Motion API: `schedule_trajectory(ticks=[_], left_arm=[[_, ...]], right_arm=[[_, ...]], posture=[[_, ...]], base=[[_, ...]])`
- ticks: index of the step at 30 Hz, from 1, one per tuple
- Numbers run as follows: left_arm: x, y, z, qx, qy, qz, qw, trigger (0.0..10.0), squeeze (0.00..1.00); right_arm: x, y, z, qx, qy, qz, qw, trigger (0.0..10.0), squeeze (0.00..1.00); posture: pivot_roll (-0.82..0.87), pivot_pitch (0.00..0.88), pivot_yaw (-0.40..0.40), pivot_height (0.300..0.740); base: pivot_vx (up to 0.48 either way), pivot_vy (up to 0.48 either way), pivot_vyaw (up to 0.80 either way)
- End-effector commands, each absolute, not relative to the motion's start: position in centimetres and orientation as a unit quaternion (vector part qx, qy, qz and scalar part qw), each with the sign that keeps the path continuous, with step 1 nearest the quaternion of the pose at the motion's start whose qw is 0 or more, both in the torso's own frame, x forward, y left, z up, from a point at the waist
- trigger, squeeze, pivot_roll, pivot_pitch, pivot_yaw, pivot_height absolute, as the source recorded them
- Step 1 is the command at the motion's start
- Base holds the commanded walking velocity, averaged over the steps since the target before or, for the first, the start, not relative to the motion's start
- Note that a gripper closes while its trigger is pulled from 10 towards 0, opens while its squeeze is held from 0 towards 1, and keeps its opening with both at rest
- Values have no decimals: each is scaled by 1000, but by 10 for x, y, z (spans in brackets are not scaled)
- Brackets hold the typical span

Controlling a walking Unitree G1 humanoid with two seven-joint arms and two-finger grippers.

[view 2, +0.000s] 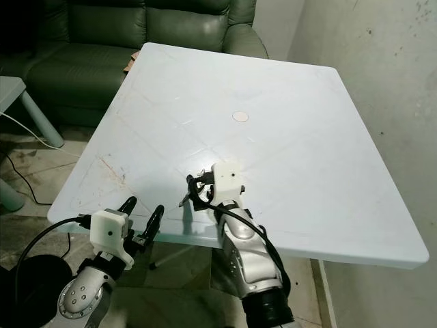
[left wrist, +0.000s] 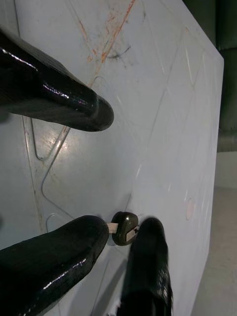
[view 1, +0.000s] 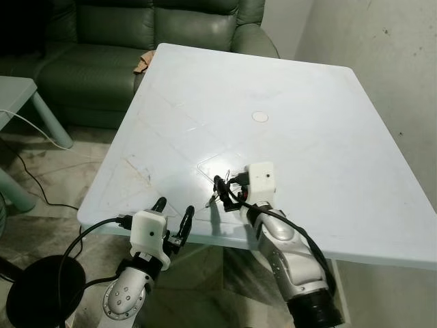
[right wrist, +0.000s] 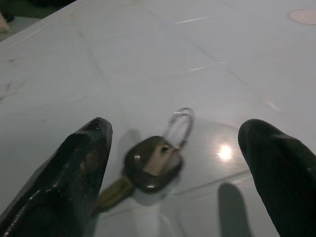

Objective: Hang keys on a hook

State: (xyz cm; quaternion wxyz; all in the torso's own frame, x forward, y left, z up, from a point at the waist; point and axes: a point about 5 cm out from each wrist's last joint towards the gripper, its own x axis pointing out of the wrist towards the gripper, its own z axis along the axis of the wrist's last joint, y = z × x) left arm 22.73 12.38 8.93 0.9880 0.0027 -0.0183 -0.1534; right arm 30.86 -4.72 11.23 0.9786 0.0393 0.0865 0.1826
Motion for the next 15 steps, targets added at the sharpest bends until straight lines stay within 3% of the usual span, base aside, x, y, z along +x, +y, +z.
schedule_trajectory(ticks=[1, 15], left_arm=[[228, 123, 92, 8, -22, -154, 988, 10000, 0], [228, 122, 93, 6, -23, -148, 989, 10000, 0]], right_arm=[[303, -36, 109, 54, 94, 186, 976, 10000, 0], [315, -19, 100, 37, 114, 149, 982, 10000, 0]], posture=[[-16, 111, -70, 740], [-12, 119, -73, 740]], base=[[0, 0, 0], [0, 0, 0]])
